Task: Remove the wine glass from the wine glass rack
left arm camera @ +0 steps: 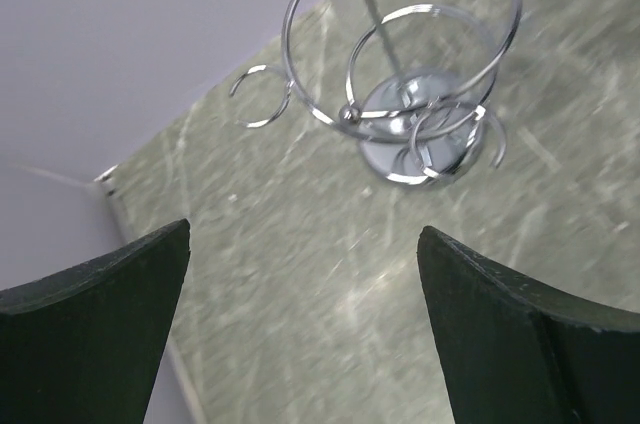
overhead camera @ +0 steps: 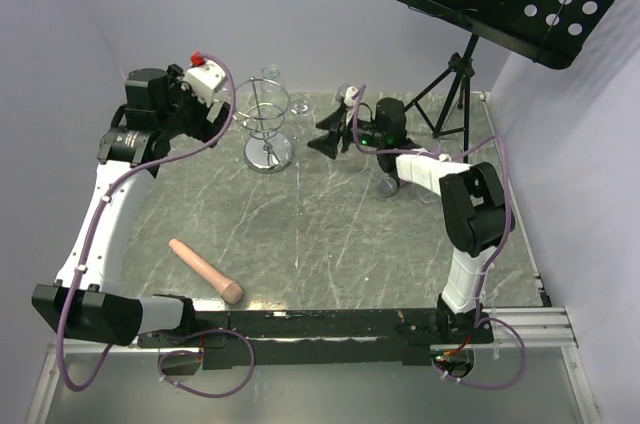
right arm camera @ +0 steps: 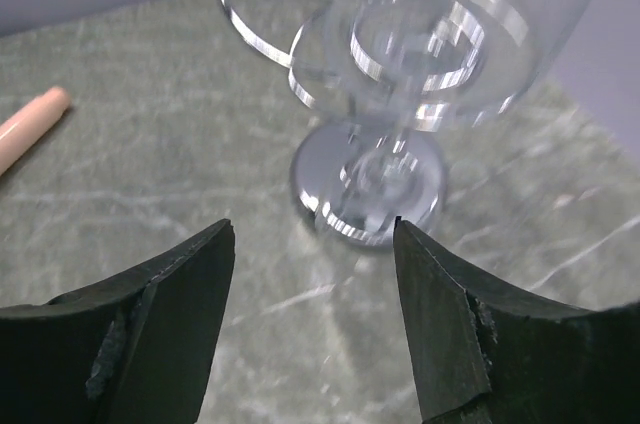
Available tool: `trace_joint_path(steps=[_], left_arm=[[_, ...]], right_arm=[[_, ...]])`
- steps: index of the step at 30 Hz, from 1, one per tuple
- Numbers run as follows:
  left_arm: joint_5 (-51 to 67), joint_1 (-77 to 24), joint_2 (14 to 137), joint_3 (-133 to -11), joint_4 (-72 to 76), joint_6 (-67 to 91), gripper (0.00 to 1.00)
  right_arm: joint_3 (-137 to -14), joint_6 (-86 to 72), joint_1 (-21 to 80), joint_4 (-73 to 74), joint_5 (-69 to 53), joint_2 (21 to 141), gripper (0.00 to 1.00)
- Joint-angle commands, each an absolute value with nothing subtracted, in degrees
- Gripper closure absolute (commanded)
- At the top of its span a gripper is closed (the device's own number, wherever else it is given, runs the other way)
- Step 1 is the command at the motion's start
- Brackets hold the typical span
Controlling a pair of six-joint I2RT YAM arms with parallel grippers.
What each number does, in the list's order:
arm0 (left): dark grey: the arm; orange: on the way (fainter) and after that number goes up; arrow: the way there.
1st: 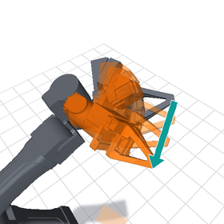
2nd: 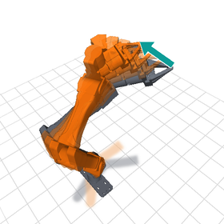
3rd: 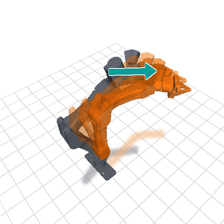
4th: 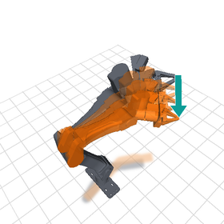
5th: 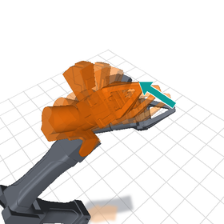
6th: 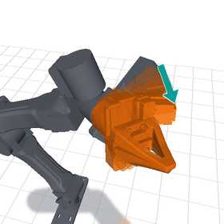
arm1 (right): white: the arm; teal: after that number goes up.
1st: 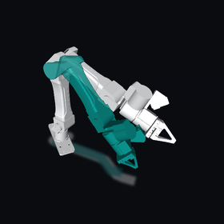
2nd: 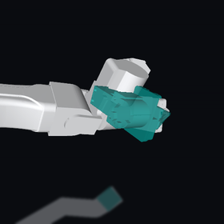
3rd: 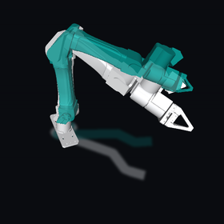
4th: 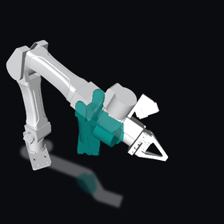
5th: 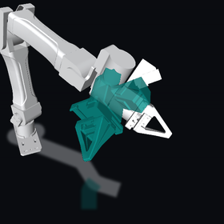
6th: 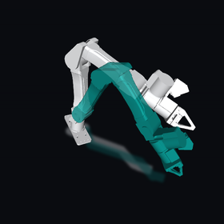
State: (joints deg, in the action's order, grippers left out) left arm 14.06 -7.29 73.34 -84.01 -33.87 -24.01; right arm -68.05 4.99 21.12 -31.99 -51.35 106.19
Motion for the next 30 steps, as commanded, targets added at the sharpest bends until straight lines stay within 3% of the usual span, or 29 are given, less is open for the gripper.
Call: trace_joint_path(steps=[1, 6, 30], left_arm=[[3.2, -10.5, 71.5, -85.3, -36.6, -32.9, 0.00], [1.6, -14.3, 71.8, -88.6, -43.0, -34.6, 0.00], [-5.9, -20.5, 70.0, -87.3, -45.3, -34.5, 0.00]], right_arm=[[-68.8, 1.3, 20.8, -51.8, -51.9, 108.5, 0.29], [-72.4, -1.7, 20.9, -54.9, -50.4, 113.5, 0.32], [-81.0, -5.0, 22.3, -54.7, -51.0, 123.0, 0.37]])
